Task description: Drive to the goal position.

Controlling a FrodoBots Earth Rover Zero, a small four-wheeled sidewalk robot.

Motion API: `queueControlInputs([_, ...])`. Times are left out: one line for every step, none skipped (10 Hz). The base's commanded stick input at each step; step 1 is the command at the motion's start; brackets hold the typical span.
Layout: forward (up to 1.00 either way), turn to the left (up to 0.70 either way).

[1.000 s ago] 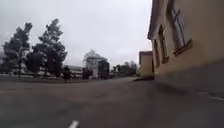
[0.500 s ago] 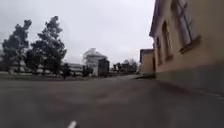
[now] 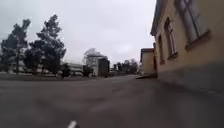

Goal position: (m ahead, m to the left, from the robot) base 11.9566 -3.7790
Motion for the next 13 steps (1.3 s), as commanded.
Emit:
queueControlInputs([0.70, 0.01])
queueControlInputs([0.70, 0.01])
queueControlInputs([0.70, 0.01])
queueControlInputs([0.70, 0.01])
queueControlInputs([0.70, 0.01])
queueControlInputs([0.70, 0.01])
queueControlInputs([0.70, 0.01])
queueControlInputs([0.70, 0.01])
queueControlInputs([0.70, 0.01])
queueControlInputs([0.70, 0.01])
queueControlInputs([0.70, 0.01])
queueControlInputs([0.70, 0.01])
queueControlInputs([0.70, 0.01])
